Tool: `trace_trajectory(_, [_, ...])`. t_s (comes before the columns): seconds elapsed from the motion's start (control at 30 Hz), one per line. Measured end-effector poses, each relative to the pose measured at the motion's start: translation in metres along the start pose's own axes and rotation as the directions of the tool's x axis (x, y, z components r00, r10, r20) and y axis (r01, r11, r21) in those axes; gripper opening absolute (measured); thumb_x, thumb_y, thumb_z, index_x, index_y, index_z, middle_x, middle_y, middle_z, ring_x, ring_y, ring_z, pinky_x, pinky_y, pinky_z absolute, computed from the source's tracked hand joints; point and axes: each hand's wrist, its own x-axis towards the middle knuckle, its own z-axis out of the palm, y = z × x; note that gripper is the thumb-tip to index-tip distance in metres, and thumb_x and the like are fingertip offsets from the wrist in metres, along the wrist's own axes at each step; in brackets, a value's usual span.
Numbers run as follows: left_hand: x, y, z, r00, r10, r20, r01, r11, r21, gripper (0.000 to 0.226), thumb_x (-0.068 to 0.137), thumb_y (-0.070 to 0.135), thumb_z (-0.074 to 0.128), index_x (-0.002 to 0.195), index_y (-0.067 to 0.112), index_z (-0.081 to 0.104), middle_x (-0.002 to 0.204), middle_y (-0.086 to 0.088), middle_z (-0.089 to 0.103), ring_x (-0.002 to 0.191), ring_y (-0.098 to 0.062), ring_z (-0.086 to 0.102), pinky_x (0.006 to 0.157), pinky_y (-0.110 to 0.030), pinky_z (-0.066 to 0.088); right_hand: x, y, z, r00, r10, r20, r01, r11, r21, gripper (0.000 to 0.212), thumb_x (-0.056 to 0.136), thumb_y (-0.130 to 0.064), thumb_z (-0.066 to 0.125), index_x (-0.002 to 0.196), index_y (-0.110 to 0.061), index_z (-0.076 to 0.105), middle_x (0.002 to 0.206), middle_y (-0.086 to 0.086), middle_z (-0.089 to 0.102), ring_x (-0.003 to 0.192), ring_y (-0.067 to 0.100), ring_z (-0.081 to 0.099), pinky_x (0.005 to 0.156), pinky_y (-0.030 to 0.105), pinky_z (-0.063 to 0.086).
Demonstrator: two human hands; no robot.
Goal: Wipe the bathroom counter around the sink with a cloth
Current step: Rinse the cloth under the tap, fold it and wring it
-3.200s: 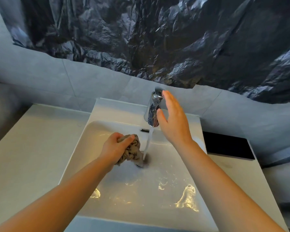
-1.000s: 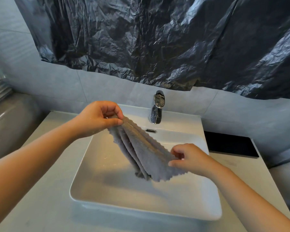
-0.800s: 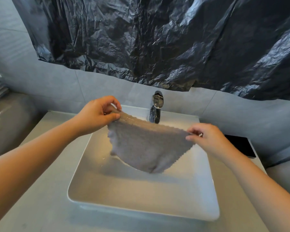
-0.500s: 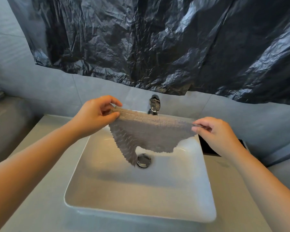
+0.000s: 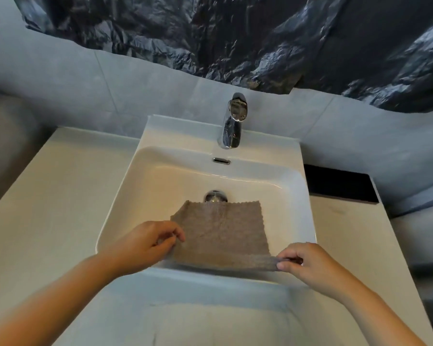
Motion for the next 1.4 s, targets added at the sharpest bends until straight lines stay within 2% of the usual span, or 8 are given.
trace_trajectory(0.1, [0.011,-0.004,0.007,0.999,-0.022,-0.024,0.023,0.999,0.027,0.02,0.093,0.024,0.051,0.094,0.041,0.062,0.089,0.016,0.064,0.081,-0.004,0.058,0.074,-0.021,0.048,0.012,0.007,0.0,1.0,0.021,0.015,-0.021,1.0,-0.022,0.012,0.086,-0.022,0.065,0.079,-0.015,0.071,0.08,0.0,0.067,0.076,0.008,0.06,0.074,0.028,0.046])
trace_trajectory(0.37, [0.069,-0.035,0.008,0.95,-0.193,-0.245,0.196,0.981,-0.011,0.017,0.095,0.018,0.051,0.1,0.025,0.066,0.092,0.0,0.069,0.082,-0.015,0.061,0.077,-0.033,0.052,0.09,0.001,-0.011,0.999,-0.02,-0.037,0.018,0.998,-0.063,0.029,0.09,-0.021,0.06,0.066,-0.037,0.058,0.072,-0.013,0.057,0.07,0.002,0.054,0.061,0.016,0.035])
trace_trajectory(0.7, [0.134,-0.059,0.024,0.869,-0.336,-0.363,0.352,0.936,-0.022,0.025,0.098,0.016,0.04,0.101,0.022,0.064,0.094,0.001,0.065,0.083,-0.016,0.056,0.073,-0.026,0.041,0.181,0.027,-0.007,0.991,0.025,-0.134,-0.044,0.99,-0.134,0.012,0.088,-0.021,0.063,0.081,-0.013,0.07,0.08,-0.002,0.066,0.077,0.017,0.059,0.073,0.031,0.049])
trace_trajectory(0.87, [0.14,-0.055,0.018,0.958,-0.168,-0.233,0.214,0.959,0.187,0.024,0.087,0.034,0.058,0.109,0.025,0.06,0.103,0.005,0.062,0.09,-0.013,0.053,0.077,-0.027,0.044,0.187,0.031,0.001,0.995,-0.014,-0.103,-0.005,0.983,-0.181,0.027,0.086,-0.023,0.066,0.112,-0.022,0.063,0.106,-0.005,0.06,0.097,0.014,0.055,0.081,0.019,0.042])
trace_trajectory(0.93, [0.149,-0.051,0.017,0.986,-0.066,-0.155,0.111,0.946,0.303,0.041,0.083,0.042,0.063,0.119,0.023,0.056,0.111,0.004,0.058,0.1,-0.017,0.05,0.086,-0.031,0.044,0.188,0.032,0.004,0.99,-0.082,-0.112,0.045,0.954,-0.297,0.027,0.085,-0.026,0.066,0.111,-0.023,0.061,0.108,-0.005,0.054,0.1,0.013,0.049,0.079,0.018,0.037])
trace_trajectory(1.07, [0.168,-0.036,0.017,0.994,-0.099,0.037,0.071,0.884,0.462,0.03,0.086,0.042,0.06,0.11,0.024,0.06,0.104,0.004,0.062,0.096,-0.017,0.052,0.086,-0.033,0.046,0.187,0.024,0.006,0.992,-0.103,-0.079,0.064,0.92,-0.388,0.007,0.086,-0.022,0.063,0.091,-0.021,0.059,0.098,-0.004,0.052,0.092,0.014,0.048,0.07,0.021,0.036])
trace_trajectory(1.27, [0.166,-0.029,0.007,0.963,-0.163,0.214,0.105,0.961,0.257,0.02,0.082,0.034,0.066,0.077,0.015,0.06,0.08,-0.003,0.054,0.07,-0.012,0.045,0.063,-0.022,0.035,0.168,0.014,-0.007,0.999,-0.011,-0.042,0.005,0.99,-0.141,0.025,0.087,-0.019,0.064,0.112,-0.022,0.059,0.099,-0.003,0.063,0.09,0.017,0.059,0.076,0.024,0.047])
trace_trajectory(1.4, [0.144,-0.017,-0.021,0.976,-0.066,0.206,0.016,0.972,0.234,0.026,0.078,0.041,0.071,0.067,0.03,0.049,0.071,0.011,0.049,0.07,-0.006,0.045,0.063,-0.021,0.033,0.141,0.005,-0.036,0.998,-0.024,-0.05,0.023,1.0,-0.018,0.007,0.08,-0.022,0.072,0.078,-0.027,0.069,0.08,-0.011,0.065,0.077,0.009,0.059,0.066,0.02,0.042])
